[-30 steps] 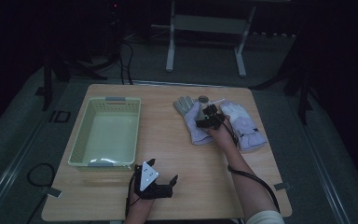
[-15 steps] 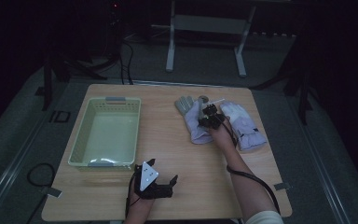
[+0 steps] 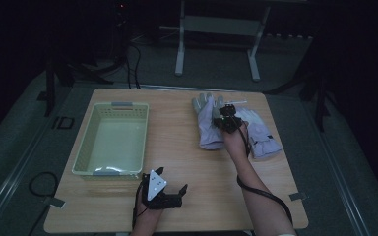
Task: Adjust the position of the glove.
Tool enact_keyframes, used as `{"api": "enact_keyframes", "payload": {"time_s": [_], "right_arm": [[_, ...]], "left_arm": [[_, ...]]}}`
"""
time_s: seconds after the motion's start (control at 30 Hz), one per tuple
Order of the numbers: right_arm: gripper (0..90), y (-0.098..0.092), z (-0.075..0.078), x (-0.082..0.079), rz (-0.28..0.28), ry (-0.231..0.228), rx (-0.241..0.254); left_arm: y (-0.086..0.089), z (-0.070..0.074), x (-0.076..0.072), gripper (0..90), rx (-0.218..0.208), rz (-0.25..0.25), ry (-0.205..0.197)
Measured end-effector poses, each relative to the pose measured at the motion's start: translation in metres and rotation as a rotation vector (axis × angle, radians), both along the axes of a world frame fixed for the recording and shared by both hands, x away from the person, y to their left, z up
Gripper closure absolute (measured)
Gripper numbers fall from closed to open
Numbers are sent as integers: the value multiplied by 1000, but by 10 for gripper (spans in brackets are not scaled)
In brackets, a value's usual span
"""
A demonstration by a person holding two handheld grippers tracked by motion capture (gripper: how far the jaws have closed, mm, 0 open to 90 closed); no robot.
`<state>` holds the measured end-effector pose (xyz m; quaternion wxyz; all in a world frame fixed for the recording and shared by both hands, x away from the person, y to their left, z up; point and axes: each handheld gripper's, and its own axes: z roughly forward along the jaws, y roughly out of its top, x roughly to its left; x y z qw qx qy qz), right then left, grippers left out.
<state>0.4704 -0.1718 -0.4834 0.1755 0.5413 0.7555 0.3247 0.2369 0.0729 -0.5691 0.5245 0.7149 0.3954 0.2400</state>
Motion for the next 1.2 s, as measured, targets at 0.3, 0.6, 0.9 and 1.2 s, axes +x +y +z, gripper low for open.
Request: {"api": "enact_keyframes", "payload": {"time_s": [0.3, 0.6, 0.9, 1.2], "right_arm": [[868, 2, 25, -35, -22, -35, 8], [869, -2, 35, -65, -62, -64, 27], [869, -3, 35, -105, -83, -127, 46], [868, 1, 14, -128, -73, -93, 94]], "left_arm": [[0, 0, -1, 0, 1, 1, -3], [-1, 0, -1, 0, 3, 3, -5], [-1, 0, -1, 0, 8, 3, -6], [-2, 0, -1, 0, 9, 2, -8]]}}
